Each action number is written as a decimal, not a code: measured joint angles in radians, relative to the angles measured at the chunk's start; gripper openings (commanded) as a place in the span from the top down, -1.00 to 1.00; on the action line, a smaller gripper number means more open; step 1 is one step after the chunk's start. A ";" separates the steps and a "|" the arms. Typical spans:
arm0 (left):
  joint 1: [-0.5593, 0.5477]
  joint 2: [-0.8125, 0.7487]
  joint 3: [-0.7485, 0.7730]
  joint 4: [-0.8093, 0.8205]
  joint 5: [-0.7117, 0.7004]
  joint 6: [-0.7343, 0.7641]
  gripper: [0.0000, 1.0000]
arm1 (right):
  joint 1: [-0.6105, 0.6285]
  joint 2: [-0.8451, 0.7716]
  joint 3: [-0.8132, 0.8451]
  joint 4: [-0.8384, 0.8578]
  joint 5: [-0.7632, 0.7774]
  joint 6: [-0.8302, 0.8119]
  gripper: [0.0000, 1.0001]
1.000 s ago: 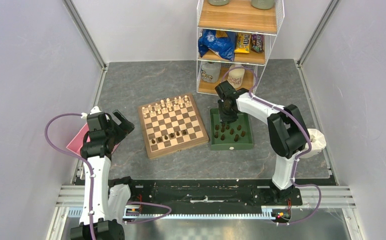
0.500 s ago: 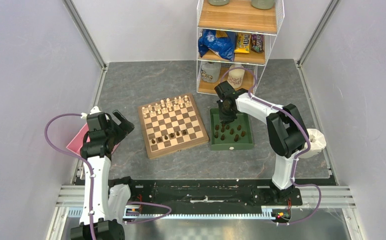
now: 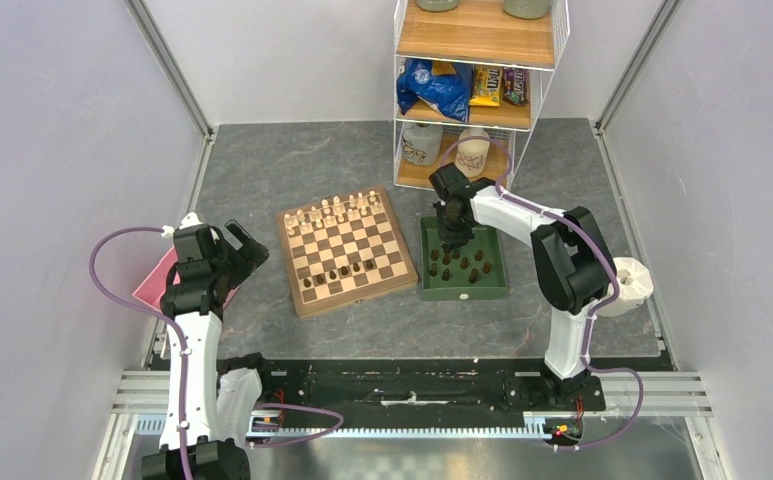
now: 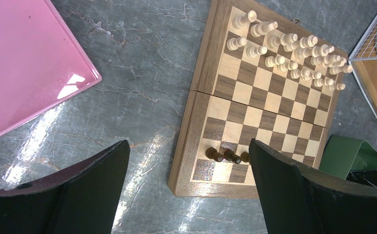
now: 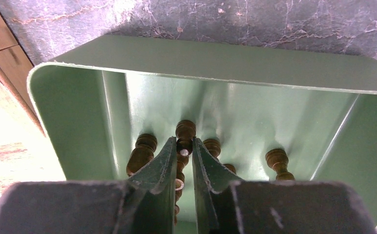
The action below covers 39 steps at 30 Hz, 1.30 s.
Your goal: Set up the chess pieces on the board
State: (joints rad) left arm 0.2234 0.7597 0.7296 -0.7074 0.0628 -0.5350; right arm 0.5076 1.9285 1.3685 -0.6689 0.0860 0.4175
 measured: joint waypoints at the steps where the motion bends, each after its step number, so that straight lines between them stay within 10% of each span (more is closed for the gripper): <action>1: 0.000 0.000 0.000 0.000 0.000 0.000 -0.98 | 0.000 0.000 0.000 0.000 0.000 0.000 0.65; 23: 0.005 0.000 0.000 0.001 0.000 0.000 -0.98 | 0.129 -0.147 0.138 -0.050 0.062 -0.016 0.72; 39: 0.005 0.000 0.000 0.003 0.001 0.000 -0.98 | 0.299 0.067 0.240 -0.051 0.024 0.021 0.69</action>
State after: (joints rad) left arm 0.2279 0.7593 0.7296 -0.7040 0.0635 -0.5350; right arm 0.8070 1.9957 1.6089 -0.7204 0.1097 0.4381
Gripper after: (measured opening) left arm 0.991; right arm 0.177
